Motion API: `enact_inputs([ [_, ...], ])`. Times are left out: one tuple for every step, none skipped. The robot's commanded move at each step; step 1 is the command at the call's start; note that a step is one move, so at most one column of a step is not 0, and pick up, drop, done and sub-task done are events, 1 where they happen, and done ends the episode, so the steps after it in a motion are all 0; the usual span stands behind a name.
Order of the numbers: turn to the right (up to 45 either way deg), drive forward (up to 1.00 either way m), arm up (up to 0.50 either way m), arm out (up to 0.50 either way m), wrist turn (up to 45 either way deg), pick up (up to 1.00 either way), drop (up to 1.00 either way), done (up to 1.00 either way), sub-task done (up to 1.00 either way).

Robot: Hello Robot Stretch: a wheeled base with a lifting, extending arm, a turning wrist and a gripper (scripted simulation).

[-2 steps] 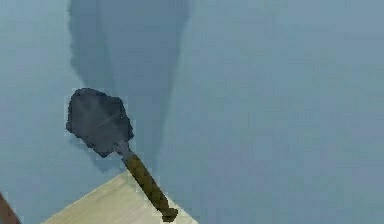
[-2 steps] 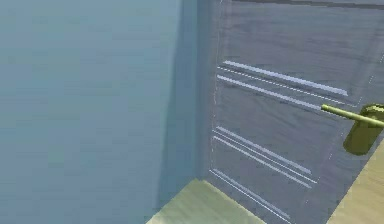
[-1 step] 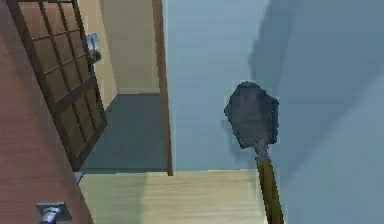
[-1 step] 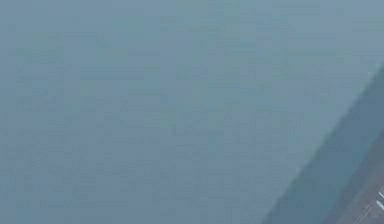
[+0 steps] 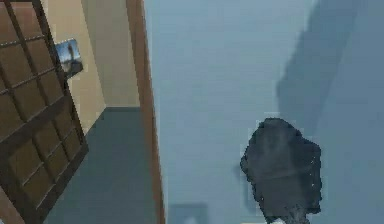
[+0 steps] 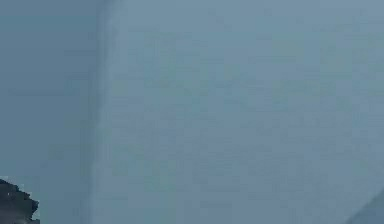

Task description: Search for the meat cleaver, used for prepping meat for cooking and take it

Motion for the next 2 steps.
enact_inputs([
  [-33.0, 0.00, 0.00, 0.00, 0.0, 0.00, 0.00, 0.00, 0.00],
  [0.0, 0.85, 0.00, 0.00, 0.0, 0.00, 0.00, 0.00, 0.00],
])
